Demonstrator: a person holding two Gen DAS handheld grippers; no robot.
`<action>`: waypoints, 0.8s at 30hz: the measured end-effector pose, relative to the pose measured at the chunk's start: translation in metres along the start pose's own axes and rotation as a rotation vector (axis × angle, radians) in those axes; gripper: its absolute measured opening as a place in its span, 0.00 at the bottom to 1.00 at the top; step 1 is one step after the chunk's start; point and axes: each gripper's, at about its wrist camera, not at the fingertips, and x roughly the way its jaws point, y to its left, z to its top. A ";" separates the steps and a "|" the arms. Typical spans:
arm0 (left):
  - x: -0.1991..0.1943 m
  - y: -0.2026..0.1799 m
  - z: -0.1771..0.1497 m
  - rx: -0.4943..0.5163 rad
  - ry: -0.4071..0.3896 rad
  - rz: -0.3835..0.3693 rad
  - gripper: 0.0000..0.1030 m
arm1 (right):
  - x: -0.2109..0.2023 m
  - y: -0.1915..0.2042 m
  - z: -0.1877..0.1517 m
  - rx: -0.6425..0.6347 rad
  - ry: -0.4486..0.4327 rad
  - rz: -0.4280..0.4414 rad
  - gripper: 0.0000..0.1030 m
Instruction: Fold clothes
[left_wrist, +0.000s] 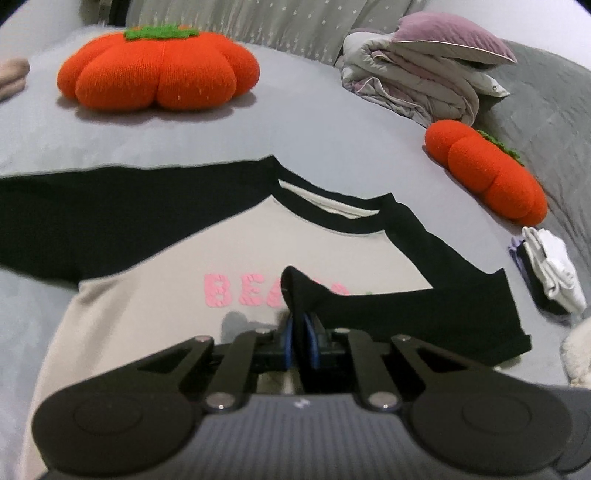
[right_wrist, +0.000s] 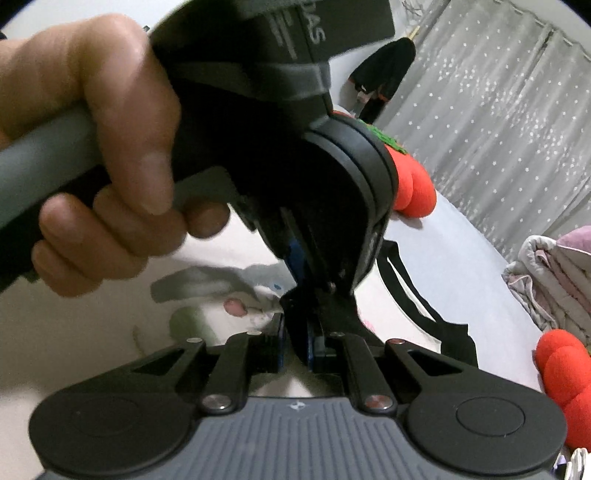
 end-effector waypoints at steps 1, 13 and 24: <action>-0.001 -0.001 0.000 0.007 -0.005 0.006 0.09 | 0.001 -0.001 -0.001 0.002 0.004 -0.004 0.09; -0.020 0.001 0.014 0.065 -0.092 0.058 0.09 | 0.012 -0.005 -0.006 0.020 0.064 -0.086 0.10; -0.044 0.043 0.046 -0.023 -0.205 0.104 0.08 | 0.018 -0.011 -0.010 0.049 0.115 -0.183 0.15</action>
